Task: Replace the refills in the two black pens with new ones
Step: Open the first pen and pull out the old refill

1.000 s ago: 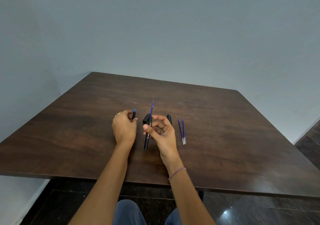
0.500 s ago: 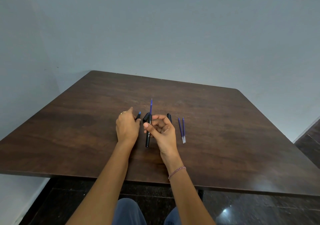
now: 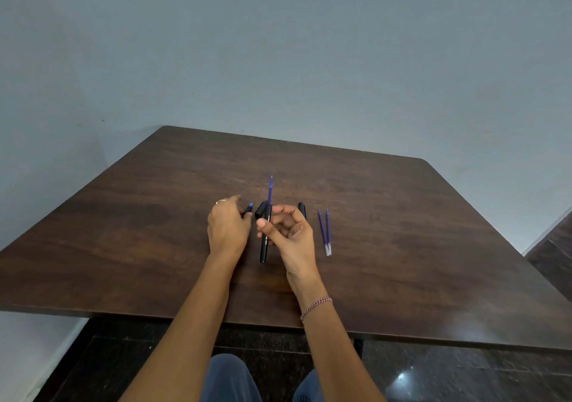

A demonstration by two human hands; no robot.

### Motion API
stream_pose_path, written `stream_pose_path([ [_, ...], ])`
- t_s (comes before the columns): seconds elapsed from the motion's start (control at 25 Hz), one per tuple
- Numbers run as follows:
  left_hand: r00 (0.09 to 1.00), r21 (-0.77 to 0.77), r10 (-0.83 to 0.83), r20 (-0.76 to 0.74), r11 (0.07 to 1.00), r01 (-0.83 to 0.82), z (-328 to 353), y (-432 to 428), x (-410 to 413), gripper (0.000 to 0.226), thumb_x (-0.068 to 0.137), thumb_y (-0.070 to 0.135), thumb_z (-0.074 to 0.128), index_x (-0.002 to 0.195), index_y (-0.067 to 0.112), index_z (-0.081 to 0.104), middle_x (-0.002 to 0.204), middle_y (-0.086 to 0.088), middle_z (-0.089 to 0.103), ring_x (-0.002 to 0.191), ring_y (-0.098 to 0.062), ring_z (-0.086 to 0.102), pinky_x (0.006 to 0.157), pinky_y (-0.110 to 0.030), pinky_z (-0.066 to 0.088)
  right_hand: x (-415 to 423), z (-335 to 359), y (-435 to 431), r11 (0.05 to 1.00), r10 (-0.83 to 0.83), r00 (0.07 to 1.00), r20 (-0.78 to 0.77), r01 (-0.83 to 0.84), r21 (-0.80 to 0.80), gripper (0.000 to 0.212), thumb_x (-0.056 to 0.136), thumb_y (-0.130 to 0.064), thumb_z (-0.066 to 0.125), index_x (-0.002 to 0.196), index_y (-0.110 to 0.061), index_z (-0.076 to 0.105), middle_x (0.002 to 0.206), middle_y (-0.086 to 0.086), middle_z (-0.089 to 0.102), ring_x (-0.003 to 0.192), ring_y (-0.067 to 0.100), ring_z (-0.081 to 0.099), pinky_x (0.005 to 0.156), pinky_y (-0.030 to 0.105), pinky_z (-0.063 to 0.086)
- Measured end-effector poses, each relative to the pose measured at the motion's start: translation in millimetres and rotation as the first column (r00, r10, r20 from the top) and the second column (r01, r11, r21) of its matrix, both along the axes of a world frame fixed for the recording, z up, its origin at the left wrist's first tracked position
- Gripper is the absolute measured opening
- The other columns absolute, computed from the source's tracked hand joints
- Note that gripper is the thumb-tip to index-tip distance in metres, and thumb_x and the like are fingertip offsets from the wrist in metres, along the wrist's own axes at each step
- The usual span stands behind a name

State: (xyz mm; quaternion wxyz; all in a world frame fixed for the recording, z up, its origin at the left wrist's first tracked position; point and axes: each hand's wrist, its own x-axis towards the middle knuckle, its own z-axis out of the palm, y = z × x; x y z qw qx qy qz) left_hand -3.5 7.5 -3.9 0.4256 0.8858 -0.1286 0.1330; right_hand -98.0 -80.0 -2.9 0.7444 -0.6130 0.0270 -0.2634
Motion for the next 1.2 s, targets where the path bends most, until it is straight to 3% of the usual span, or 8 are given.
stream_pose_path([
  [0.2,0.984,-0.022,0.122,0.133,0.993,-0.12,0,-2,-3,0.043,0.085,0.022,0.065,0.125,0.007,0.058,0.114,-0.013,0.059,0.108,-0.028,0.054,0.082,-0.038,0.046,0,0,0,1.0,-0.001,1.0,0.0,0.001,0.017,0.028,0.076,-0.003,0.076,0.096,-0.013,0.06,0.073,-0.002,0.065,0.063,0.012,0.066,0.055,0.019,0.049],
  [0.32,0.977,-0.272,0.113,0.182,0.96,-0.06,2,0,0,0.029,0.087,0.019,0.063,0.114,0.009,0.064,0.101,-0.006,0.062,0.088,-0.014,0.057,0.074,-0.024,0.044,1,-1,0,1.0,0.006,1.0,-0.009,-0.006,0.02,0.028,0.076,-0.006,0.076,0.098,-0.013,0.061,0.075,0.002,0.067,0.065,0.012,0.067,0.056,0.019,0.049],
  [0.44,0.994,-0.647,-0.102,-0.034,0.761,0.056,3,2,2,0.01,0.086,0.015,0.065,0.095,0.014,0.071,0.081,0.0,0.069,0.07,-0.007,0.062,0.065,-0.021,0.048,2,-2,0,0.999,0.011,0.999,-0.041,-0.01,0.032,0.026,0.077,-0.008,0.077,0.098,-0.016,0.063,0.077,0.002,0.071,0.068,0.011,0.068,0.056,0.019,0.05],
  [0.52,0.942,-0.793,-0.315,-0.114,0.6,0.104,3,2,2,0.007,0.086,0.012,0.065,0.087,0.012,0.072,0.069,0.002,0.069,0.061,-0.007,0.062,0.056,-0.02,0.049,2,-1,-1,0.998,0.01,0.998,-0.056,-0.007,0.063,0.025,0.078,-0.008,0.076,0.099,-0.015,0.064,0.08,0.003,0.072,0.068,0.011,0.068,0.055,0.019,0.05],
  [0.72,0.801,-0.857,-0.579,-0.154,0.481,0.183,6,1,-2,0.014,0.083,0.02,0.066,0.073,0.019,0.076,0.069,0.0,0.07,0.06,-0.007,0.06,0.048,-0.017,0.046,2,-2,1,0.997,0.028,0.997,-0.066,-0.024,0.07,0.026,0.081,-0.01,0.073,0.106,-0.008,0.065,0.083,0.008,0.072,0.068,0.013,0.069,0.054,0.019,0.051],
  [0.96,0.731,-0.856,-0.657,-0.183,0.472,0.211,10,1,-7,0.016,0.086,0.022,0.063,0.076,0.012,0.071,0.062,-0.001,0.065,0.046,-0.008,0.053,0.038,-0.017,0.038,1,-1,0,0.996,0.049,0.996,-0.079,-0.043,0.074,0.02,0.083,-0.01,0.071,0.102,-0.015,0.067,0.081,0.002,0.074,0.069,0.013,0.07,0.059,0.021,0.054],
  [1.2,0.723,-0.846,-0.666,-0.187,0.483,0.226,14,3,-10,0.018,0.086,0.016,0.062,0.07,0.017,0.07,0.064,-0.001,0.065,0.045,-0.007,0.053,0.037,-0.017,0.037,0,0,1,0.998,0.049,0.995,-0.089,-0.046,0.037,0.018,0.084,-0.01,0.07,0.098,-0.02,0.066,0.078,0.0,0.074,0.069,0.011,0.07,0.059,0.02,0.054],
])
